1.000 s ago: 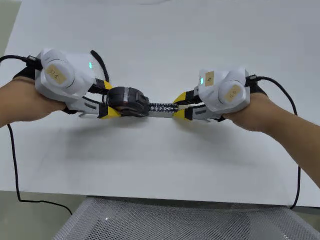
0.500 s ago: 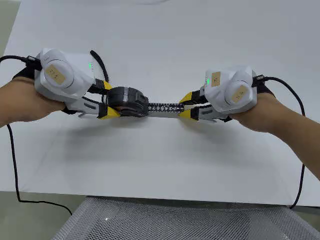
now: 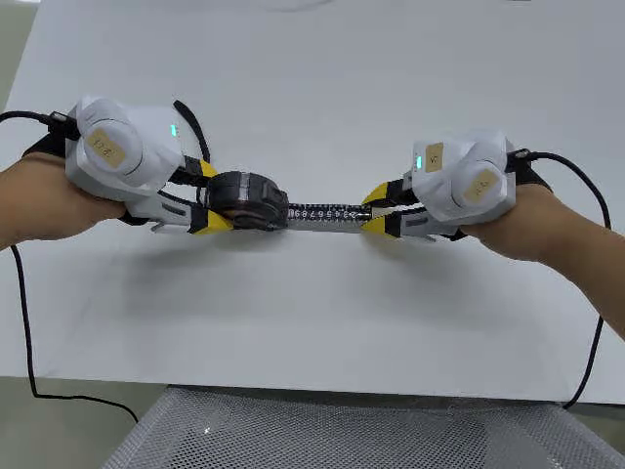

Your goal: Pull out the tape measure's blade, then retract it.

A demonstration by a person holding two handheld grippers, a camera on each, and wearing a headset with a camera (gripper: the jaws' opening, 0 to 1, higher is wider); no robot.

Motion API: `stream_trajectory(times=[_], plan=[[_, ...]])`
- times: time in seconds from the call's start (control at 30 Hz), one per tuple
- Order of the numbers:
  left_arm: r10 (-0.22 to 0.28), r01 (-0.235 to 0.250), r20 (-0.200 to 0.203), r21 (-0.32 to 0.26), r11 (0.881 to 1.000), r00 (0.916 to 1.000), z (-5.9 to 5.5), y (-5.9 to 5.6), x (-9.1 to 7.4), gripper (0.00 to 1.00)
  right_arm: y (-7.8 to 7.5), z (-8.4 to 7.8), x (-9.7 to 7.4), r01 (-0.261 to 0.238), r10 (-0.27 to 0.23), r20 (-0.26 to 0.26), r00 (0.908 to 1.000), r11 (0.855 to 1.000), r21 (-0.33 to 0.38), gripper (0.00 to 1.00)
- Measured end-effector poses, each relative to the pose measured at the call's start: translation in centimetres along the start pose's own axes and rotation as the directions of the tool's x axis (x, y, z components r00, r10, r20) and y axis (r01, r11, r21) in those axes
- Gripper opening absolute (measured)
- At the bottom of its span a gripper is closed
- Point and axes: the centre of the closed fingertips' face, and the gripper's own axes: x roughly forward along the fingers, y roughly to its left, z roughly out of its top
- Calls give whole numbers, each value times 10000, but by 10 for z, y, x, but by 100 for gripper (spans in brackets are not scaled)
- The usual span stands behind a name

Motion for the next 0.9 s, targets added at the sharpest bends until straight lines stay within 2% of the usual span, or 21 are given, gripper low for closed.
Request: stream_trajectory(times=[0.9], plan=[[-2,2,22,-48,10000,10000,1,0,0,25,-1,-24,-18,29,-23,-480,9988,9999,125,8]])
